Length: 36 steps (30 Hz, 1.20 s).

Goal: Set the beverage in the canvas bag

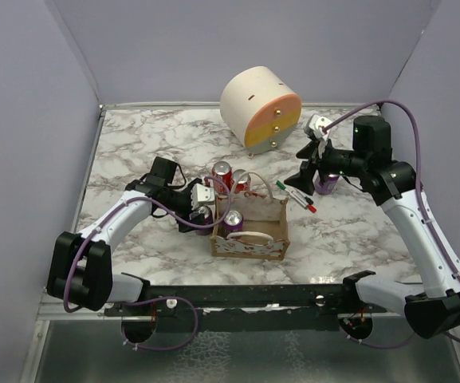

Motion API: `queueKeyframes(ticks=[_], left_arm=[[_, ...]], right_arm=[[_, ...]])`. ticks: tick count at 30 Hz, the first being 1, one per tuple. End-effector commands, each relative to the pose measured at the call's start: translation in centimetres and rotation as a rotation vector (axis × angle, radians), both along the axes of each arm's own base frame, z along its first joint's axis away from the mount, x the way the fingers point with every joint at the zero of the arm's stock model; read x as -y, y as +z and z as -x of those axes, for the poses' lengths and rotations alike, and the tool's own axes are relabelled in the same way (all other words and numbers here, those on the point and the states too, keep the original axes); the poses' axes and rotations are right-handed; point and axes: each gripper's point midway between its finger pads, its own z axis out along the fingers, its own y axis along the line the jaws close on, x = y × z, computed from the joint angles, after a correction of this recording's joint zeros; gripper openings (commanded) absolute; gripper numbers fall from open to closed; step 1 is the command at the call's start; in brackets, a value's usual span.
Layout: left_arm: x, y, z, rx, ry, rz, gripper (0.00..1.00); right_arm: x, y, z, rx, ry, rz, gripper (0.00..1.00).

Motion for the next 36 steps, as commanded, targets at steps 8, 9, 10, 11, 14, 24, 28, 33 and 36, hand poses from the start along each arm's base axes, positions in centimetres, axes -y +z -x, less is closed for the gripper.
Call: queueKeyframes(ticks=[8,9,10,11,14,24,28,33,36], left_arm=[[0.6,2.7,1.3,0.018,-0.034,0.056,0.51],[0.4,3.2,1.4,0.029,-0.035,0.048,0.45],[0.2,3.6,1.4,0.038,-0.032,0.035,0.40],[-0.1,4.1,1.5,0.045,-0.029,0.021,0.34],[-0.9,5.7,1.2,0.077,-0.009,-0.021,0.14],[0.0,16.0,0.2,0.156,0.097,0.086,0.00],[1.6,20.7,0.2,0.153,0.115,0.193,0.00],[3.6,25.1,0.6,0.115,0.111,0.307,0.00],[4.9,26.1,1.0,0.095,0.077,0.337,0.00]], right_arm=[[-0.4,-1.1,-0.1,-0.011,0.026,-0.018,0.85],[-0.4,-1.3,-0.1,-0.012,0.025,-0.014,0.85],[-0.3,-1.5,-0.2,-0.013,0.024,-0.010,0.85],[-0.3,-1.7,-0.2,-0.012,0.022,-0.007,0.85],[-0.2,-2.2,-0.3,-0.018,0.022,0.002,0.85],[-0.3,-3.1,-0.5,-0.036,0.032,0.011,0.85],[-0.3,-3.4,-0.2,-0.044,0.039,0.016,0.85],[0.0,-4.2,0.1,-0.047,0.034,0.028,0.85],[0.2,-4.7,-0.2,-0.064,0.014,0.028,0.85]])
